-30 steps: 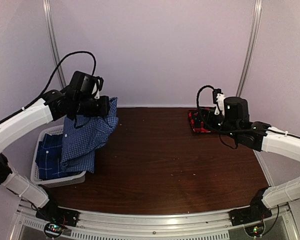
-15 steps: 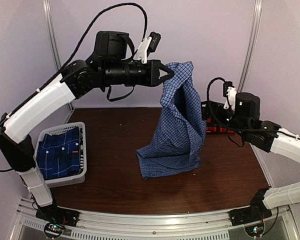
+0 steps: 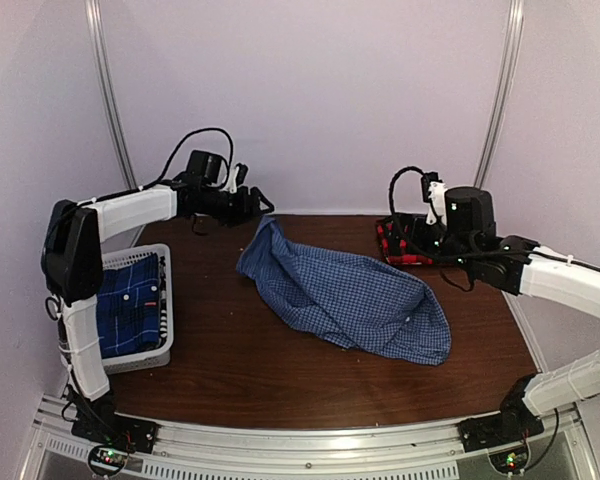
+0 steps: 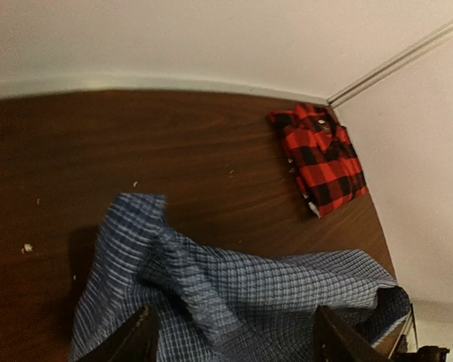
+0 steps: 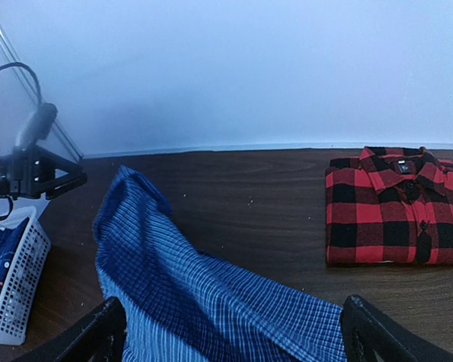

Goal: Fold and stack the long sleeve shirts
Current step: Place the crumpled shirt at the center of the board, then pick up the crumpled shirt from the center of the board.

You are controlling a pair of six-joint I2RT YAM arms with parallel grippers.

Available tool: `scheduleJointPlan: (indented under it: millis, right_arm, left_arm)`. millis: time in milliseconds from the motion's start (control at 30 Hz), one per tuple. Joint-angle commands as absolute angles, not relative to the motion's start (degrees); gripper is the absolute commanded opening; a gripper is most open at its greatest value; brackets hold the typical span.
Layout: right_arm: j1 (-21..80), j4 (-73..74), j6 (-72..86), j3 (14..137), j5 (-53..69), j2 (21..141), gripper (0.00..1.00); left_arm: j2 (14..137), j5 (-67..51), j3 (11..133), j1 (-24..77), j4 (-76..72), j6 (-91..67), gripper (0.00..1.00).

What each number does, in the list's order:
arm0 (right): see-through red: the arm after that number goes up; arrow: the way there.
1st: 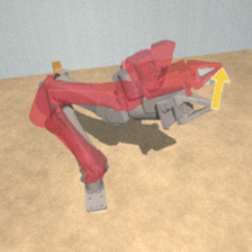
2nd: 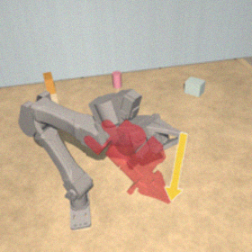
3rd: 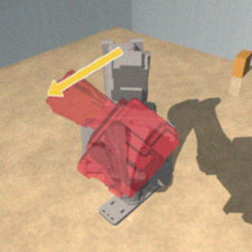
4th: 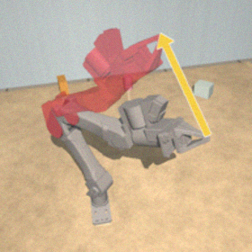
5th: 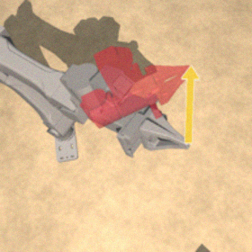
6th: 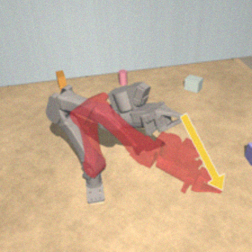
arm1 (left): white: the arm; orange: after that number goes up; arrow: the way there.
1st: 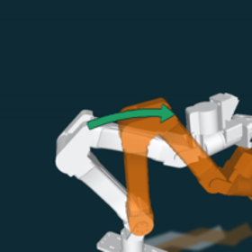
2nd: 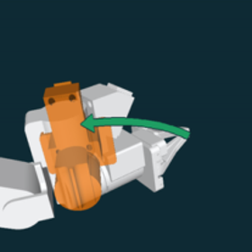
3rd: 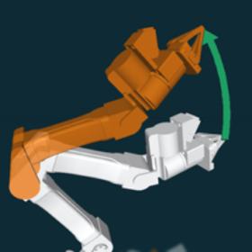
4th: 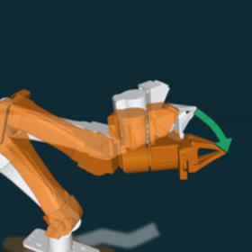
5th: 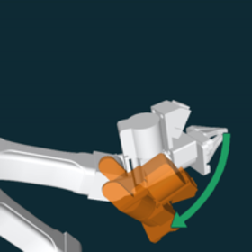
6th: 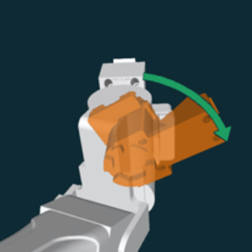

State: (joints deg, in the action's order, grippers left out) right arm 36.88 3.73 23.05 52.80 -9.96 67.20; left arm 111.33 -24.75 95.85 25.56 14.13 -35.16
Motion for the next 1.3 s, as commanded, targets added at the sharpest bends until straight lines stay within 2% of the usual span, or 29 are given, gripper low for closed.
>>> scheduleJointPlan:
  millis: [0,133,533,767,967,1267]
  right_arm:
    - [36.64,6.93,21.55,55.35,-1.22,71.71,1.00]
    - [36.96,6.93,20.53,53.47,3.47,73.47,1.00]
    - [43.02,9.41,13.89,53.26,6.83,80.35,1.00]
    - [47.56,12.88,11.57,57.64,2.80,88.35,0.92]
    - [49.00,14.97,10.99,61.46,0.72,93.85,0.84]
    - [49.39,14.90,11.62,64.86,-3.79,99.87,0.78]
  left_arm:
    - [112.74,-27.19,98.23,25.75,15.17,-34.54,0.78]
    - [109.95,-22.34,94.99,25.75,17.09,-35.25,0.85]
    - [94.63,-18.50,68.93,31.73,13.64,-43.55,0.85]
    - [91.77,-18.90,56.32,37.92,6.96,-51.33,0.85]
    - [95.63,-19.36,53.66,42.87,1.74,-55.04,0.85]
    - [104.07,-20.12,58.46,44.82,-1.72,-55.88,0.84]
